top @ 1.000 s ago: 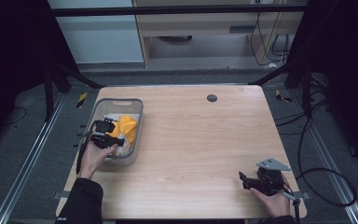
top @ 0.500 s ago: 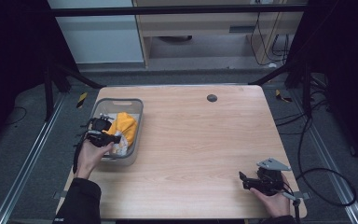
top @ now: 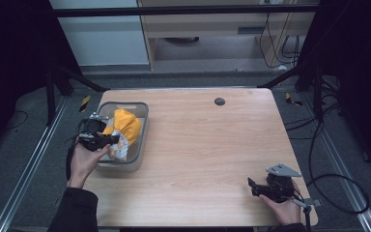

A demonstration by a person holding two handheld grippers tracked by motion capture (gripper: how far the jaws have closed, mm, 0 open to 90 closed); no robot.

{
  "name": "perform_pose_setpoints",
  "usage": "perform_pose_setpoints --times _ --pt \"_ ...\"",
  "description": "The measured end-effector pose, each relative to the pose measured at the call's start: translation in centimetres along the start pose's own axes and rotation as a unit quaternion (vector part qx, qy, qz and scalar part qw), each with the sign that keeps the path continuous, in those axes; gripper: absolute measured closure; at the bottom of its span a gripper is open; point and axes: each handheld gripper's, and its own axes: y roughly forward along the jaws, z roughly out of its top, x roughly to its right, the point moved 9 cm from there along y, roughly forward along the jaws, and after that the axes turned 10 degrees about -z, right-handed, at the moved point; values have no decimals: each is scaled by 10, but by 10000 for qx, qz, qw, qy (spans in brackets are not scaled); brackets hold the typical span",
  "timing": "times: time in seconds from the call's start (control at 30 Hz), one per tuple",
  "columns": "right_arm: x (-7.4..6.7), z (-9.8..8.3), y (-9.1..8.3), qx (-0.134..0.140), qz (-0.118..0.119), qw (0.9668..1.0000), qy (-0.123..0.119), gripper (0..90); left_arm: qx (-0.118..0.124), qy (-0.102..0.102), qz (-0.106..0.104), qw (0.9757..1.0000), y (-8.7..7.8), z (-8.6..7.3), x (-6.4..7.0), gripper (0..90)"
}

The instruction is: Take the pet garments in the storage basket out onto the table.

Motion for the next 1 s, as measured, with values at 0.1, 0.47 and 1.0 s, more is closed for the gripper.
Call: perform_pose_setpoints --times 0.1,0.47,1.0 --pt "0 0 0 11 -7 10000 -22 115 58 75 5 10000 -7 3 3 821" --pt "0 0 0 -1 4 10000 8 115 161 360 -29 9992 -32 11 19 821" --pt "1 1 0 41 -5 10000 -9 115 240 780 -289 9962 -59 23 55 820"
